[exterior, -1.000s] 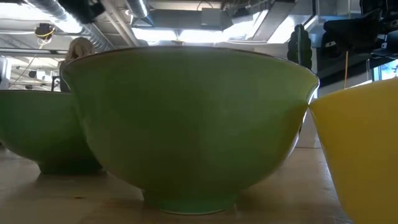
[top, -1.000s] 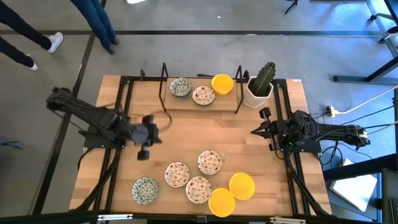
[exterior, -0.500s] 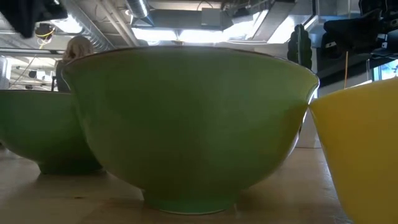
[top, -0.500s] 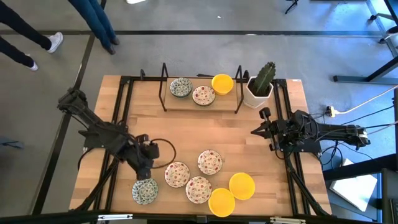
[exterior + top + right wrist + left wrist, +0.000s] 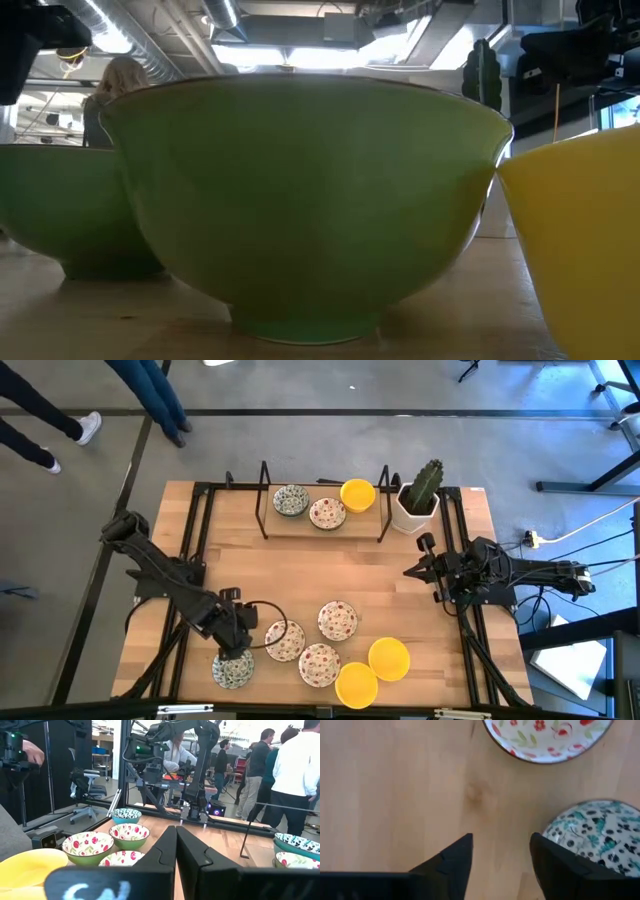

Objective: Pick & Place Mini bowls
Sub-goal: Stack the blue patterned bowl on the blue patterned bowl on the shelf

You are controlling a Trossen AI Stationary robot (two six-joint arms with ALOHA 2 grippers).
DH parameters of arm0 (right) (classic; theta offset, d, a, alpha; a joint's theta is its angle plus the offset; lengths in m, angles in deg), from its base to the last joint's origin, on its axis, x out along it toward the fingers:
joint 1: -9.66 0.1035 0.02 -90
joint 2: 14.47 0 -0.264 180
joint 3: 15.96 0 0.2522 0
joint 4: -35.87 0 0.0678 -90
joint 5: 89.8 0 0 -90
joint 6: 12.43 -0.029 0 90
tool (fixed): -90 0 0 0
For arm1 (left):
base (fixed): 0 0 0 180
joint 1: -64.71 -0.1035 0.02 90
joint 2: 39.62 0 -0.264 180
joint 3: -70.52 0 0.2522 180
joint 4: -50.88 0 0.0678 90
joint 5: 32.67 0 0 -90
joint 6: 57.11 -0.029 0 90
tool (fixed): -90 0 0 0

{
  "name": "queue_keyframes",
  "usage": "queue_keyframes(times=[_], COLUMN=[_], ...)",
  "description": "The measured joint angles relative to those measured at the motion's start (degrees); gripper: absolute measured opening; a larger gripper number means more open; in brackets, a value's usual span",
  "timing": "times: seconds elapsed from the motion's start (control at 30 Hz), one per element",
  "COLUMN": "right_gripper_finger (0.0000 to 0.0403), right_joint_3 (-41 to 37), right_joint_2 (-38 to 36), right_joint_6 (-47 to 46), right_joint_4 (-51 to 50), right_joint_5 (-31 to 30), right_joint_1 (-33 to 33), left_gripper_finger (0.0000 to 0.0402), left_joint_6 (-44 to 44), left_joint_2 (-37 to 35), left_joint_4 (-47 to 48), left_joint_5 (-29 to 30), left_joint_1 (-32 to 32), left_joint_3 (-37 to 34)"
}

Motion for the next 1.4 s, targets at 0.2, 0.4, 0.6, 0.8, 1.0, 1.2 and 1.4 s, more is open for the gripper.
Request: queue_keyframes(times=[0.2,0.4,0.6,0.8,1.0,1.2,1.4], right_gripper_finger=[0.001,0.001,0.001,0.001,0.001,0.001,0.001], right_joint_3=[0.0,0.0,0.0,0.0,0.0,0.0,0.0], right_joint_2=[0.0,0.0,0.0,0.0,0.0,0.0,0.0], right_joint_6=[0.0,0.0,0.0,-0.2,-0.2,-0.2,-0.2], right_joint_4=[-1.0,-1.1,-1.2,-1.5,-1.6,-1.8,-1.8], right_joint_5=[-0.1,-0.1,-0.2,-0.2,-0.2,-0.2,-0.2], right_joint_1=[0.0,0.0,0.0,0.0,0.0,0.0,0.0], left_gripper_finger=[0.0233,0.0239,0.024,0.024,0.024,0.0239,0.0218], left_joint_6=[1.4,6.1,7.7,7.7,4.8,2.5,2.5], left_joint_2=[2.3,5.7,9.9,13.8,16.5,17.2,17.2], left_joint_4=[-0.1,-0.4,-2.6,-3.1,-3.3,-3.6,-3.6], left_joint_5=[-2.9,-5.8,-8.1,-8.9,-8.9,-8.6,-8.4], left_joint_1=[1.6,3.0,4.8,4.8,4.8,4.8,4.7], left_joint_3=[0.0,0.0,0.0,0.0,0.0,0.0,0.0])
